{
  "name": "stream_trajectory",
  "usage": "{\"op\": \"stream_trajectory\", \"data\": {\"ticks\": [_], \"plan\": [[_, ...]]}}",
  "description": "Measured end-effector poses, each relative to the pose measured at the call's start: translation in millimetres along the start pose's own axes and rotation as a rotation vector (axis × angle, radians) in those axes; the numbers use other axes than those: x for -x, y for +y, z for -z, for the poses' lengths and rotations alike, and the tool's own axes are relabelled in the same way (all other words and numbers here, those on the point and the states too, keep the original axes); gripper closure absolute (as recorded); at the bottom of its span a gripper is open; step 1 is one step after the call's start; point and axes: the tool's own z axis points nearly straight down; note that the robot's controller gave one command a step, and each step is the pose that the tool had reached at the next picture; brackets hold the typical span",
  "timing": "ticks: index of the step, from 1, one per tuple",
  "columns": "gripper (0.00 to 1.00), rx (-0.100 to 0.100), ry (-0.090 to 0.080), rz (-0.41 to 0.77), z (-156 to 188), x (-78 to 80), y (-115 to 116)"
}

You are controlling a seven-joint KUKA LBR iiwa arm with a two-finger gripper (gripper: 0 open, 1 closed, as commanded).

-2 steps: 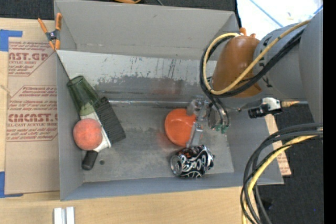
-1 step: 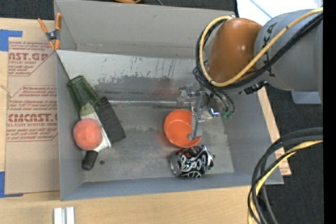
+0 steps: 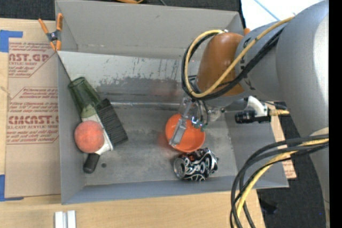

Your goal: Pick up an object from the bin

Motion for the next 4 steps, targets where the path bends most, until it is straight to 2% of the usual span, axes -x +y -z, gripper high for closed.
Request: {"op": "stream_trajectory", "data": {"ticks": [1,2,3,4], "plan": [[0.0,0.001,-0.01,0.425,-30.2,13.6,1.1],[1.0,0.002,-0.005,-0.078,-28.8,3.2,-20.6],[1.0,0.002,-0.005,-0.077,-28.8,3.2,-20.6],[1.0,0.001,-0.001,-0.077,-12.6,1.7,-20.8]]}}
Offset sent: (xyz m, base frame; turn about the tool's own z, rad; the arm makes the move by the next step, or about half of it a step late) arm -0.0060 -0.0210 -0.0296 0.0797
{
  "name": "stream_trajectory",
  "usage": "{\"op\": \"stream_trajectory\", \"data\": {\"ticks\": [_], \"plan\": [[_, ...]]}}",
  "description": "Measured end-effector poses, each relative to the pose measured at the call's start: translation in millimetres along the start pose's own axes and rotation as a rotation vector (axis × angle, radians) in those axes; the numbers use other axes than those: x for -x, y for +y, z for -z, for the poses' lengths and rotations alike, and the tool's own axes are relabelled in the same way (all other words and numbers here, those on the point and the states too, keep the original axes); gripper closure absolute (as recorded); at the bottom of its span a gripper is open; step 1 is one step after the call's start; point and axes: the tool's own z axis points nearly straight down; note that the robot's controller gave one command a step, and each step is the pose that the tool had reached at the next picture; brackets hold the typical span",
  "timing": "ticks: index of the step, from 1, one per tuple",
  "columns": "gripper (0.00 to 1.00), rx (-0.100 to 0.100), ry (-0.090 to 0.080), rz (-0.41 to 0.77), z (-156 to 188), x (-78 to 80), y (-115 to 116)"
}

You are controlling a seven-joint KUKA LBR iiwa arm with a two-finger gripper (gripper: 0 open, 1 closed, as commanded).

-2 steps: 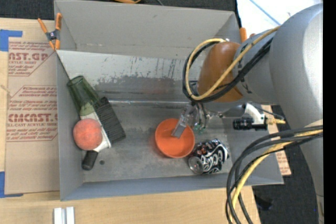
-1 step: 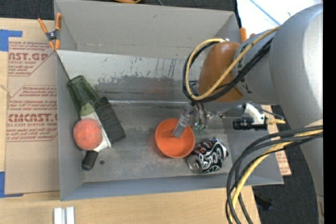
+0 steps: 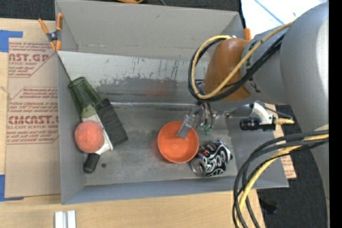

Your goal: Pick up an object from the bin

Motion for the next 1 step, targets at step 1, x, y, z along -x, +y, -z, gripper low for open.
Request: {"op": "stream_trajectory", "data": {"ticks": [1], "plan": [[1.0,0.0,0.001,0.0,22.3,-0.1,0.2]]}}
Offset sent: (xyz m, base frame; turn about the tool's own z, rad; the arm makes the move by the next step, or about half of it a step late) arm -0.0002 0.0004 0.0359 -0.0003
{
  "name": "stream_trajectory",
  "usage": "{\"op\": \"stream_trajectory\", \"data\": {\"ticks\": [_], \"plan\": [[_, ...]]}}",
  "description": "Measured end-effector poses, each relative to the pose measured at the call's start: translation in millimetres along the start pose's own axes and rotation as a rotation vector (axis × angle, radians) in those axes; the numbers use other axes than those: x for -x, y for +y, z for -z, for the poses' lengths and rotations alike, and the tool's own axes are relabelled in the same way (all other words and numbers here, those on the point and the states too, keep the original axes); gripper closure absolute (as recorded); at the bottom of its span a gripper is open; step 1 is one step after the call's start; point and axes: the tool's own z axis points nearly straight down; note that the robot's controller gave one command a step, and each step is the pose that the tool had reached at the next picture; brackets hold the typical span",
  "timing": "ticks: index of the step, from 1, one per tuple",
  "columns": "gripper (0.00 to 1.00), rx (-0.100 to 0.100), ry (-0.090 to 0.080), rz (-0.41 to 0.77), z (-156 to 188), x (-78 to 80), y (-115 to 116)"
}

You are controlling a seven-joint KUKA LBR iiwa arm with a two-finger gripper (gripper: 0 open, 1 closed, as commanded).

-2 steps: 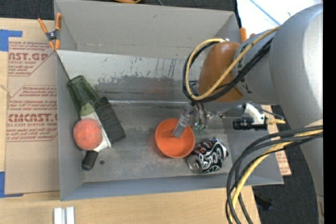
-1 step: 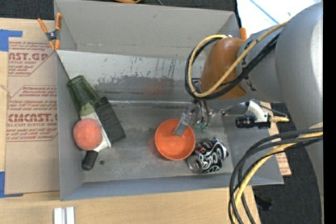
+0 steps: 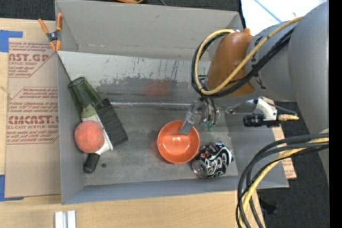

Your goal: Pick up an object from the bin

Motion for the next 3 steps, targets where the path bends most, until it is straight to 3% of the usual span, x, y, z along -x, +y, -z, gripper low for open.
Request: {"op": "stream_trajectory", "data": {"ticks": [3], "plan": [[1.0,0.002,-0.001,0.001,36.8,0.1,1.0]]}}
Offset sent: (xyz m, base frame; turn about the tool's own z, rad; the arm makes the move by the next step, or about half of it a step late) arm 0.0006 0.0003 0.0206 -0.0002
